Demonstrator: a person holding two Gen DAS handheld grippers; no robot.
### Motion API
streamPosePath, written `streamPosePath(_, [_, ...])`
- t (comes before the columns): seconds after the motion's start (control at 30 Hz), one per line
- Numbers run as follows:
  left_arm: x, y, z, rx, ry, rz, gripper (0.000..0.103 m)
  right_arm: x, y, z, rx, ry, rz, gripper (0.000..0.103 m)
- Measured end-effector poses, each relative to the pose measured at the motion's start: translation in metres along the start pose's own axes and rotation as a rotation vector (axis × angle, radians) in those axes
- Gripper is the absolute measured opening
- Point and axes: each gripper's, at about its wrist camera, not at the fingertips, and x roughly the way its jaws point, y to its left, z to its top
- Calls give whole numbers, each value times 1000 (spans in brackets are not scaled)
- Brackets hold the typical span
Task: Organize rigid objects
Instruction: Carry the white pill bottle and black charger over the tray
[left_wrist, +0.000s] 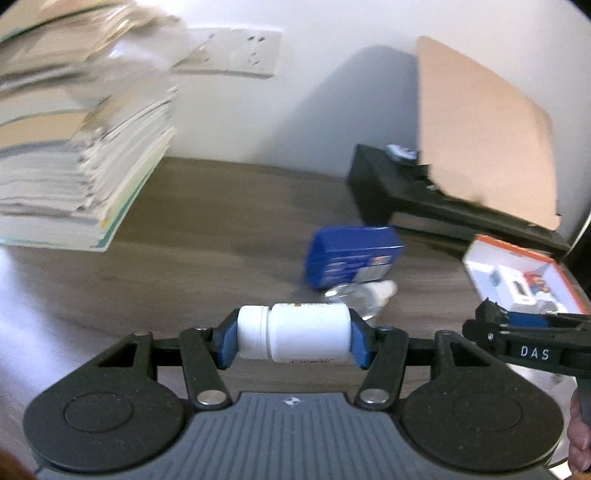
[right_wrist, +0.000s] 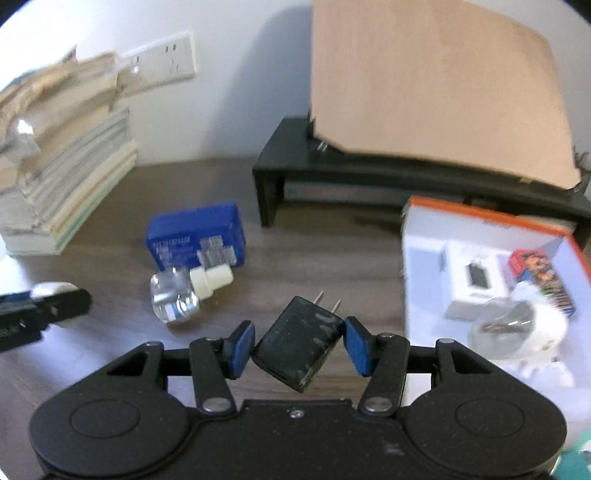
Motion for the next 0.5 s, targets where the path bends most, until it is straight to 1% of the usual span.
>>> streamPosePath(0.1, [-6,-26,3,18,-19,-34,58,-22,-19,4,11,-32,-12,65])
streamPosePath(0.27, [-12,-79,9,58,-38,-101,58,-58,-66,7,47,-81,-60,65])
streamPosePath(0.4, [-13,-119,8,69,-38,-156,58,-79,-104,3,79,-108,-107,65])
streamPosePath(0.5, [-16,-153,7,97,-42,-197,58,-96,-136,-2,107,-125,-137,65])
